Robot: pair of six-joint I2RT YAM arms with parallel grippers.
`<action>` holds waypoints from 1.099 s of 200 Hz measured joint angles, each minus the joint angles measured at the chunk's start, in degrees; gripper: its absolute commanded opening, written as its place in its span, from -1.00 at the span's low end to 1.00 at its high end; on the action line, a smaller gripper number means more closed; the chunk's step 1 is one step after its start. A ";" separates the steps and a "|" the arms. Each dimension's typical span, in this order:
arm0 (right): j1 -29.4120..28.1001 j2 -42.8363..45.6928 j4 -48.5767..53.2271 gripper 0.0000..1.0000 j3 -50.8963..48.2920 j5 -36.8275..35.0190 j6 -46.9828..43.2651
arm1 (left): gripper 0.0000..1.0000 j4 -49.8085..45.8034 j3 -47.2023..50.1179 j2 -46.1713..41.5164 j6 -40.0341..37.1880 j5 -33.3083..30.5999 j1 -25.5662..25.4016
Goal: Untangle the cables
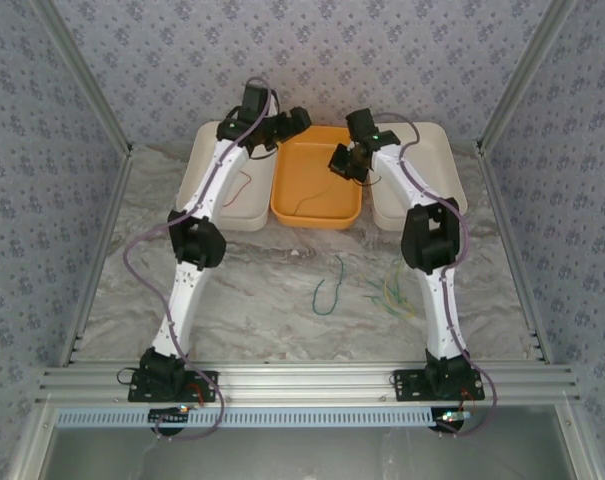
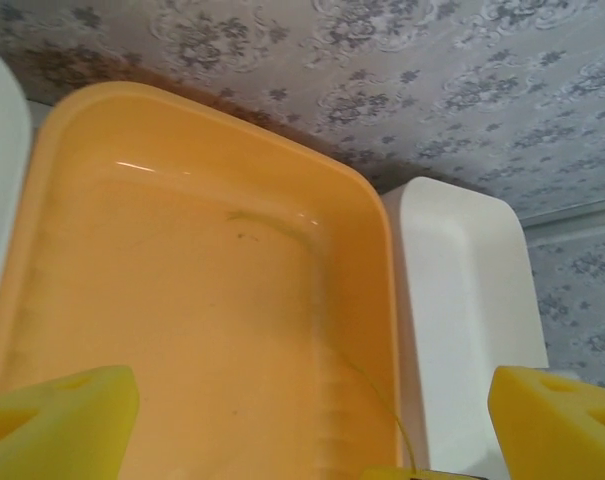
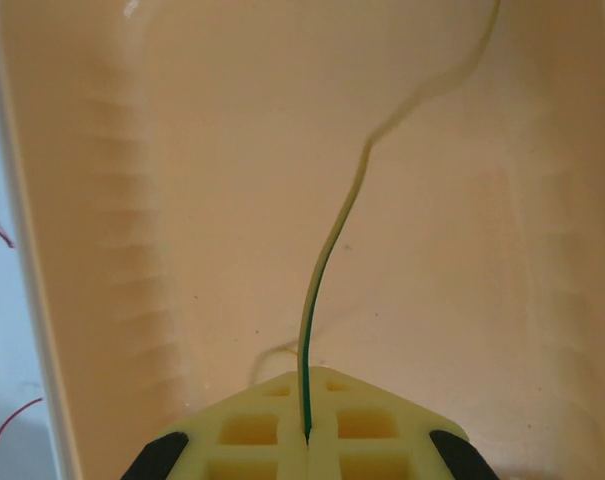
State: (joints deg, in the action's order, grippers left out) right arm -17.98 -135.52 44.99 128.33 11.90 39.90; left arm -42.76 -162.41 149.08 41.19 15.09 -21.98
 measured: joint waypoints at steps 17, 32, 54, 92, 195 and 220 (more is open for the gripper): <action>-0.15 -1.36 1.11 -1.00 0.42 0.17 0.55 | 0.77 -2.23 0.00 -1.36 -0.74 -1.11 0.02; -0.15 -2.16 1.64 -1.00 0.44 0.35 1.09 | 0.75 -4.28 -0.02 -3.02 -1.84 -1.92 -0.22; -0.15 -2.51 2.64 -0.47 1.01 0.37 1.53 | 0.73 -7.63 -0.02 -6.34 -3.56 -3.41 -1.11; -1.40 0.22 3.23 -0.06 -0.70 -5.42 -0.50 | 0.69 -14.05 0.39 -14.80 -6.73 -8.98 -5.77; -10.10 45.66 -7.06 -0.01 -48.11 -26.21 -2.95 | 0.50 12.61 82.53 -65.92 -0.33 -12.63 -9.94; -14.01 45.55 -8.35 -0.14 -57.22 -25.27 -4.44 | 0.45 15.98 96.50 -73.33 2.32 -12.63 -11.72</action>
State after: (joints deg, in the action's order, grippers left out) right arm -31.99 -89.97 36.64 71.11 -13.37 35.46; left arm -26.79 -65.91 75.75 43.51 2.46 -33.69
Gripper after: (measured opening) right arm 0.447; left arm 0.731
